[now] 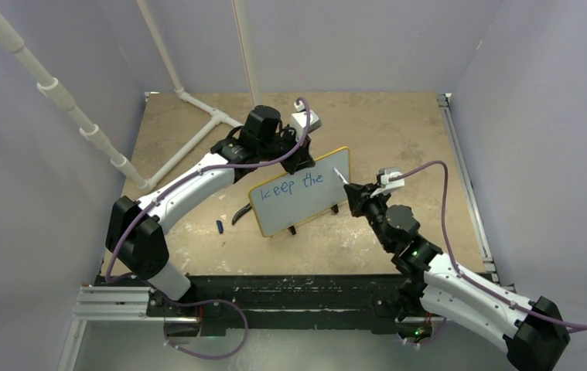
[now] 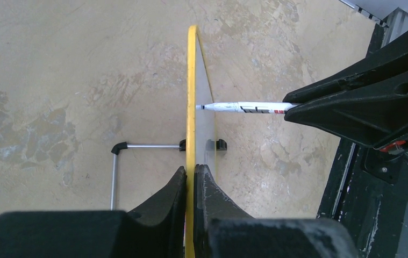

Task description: Write a sentence on the whiteboard

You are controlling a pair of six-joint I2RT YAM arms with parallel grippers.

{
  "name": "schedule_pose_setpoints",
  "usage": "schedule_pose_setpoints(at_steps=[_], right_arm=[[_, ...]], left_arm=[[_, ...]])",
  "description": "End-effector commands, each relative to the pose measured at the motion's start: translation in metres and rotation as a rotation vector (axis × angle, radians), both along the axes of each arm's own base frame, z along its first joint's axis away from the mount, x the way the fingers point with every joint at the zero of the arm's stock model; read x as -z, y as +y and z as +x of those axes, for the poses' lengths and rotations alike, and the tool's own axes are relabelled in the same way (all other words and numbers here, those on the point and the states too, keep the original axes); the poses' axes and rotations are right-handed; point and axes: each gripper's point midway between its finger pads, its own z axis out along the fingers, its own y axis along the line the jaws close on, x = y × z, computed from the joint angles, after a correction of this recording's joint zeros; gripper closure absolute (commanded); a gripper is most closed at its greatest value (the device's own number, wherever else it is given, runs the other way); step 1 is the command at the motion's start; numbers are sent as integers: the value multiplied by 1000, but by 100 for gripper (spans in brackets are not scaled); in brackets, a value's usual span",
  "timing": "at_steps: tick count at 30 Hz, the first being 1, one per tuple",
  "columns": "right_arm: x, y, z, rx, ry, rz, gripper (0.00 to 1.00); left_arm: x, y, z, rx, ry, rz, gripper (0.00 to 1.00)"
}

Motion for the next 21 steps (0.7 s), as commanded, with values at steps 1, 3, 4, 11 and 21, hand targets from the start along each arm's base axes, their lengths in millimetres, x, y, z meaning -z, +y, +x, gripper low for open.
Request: schedule_pose_setpoints(at_steps=[1,3,4,11,21], right_arm=[[-38,0,8,25,-83,42,100],[-41,1,8,21,-94,41,100],[-44,0,9,22,-103,43,100],[-46,0,10,25,-110,36,100],[-22,10,5,-31,-54,17,100]], left_arm=[[-7,-5,3,17,-44,-10,100],[-7,-5,3,19,-47,-10,100],[-7,-4,3,18,-46,-8,100],[-7,-5,3,20,-47,-9,100],[-9,-5,2,20,-49,-11,100]])
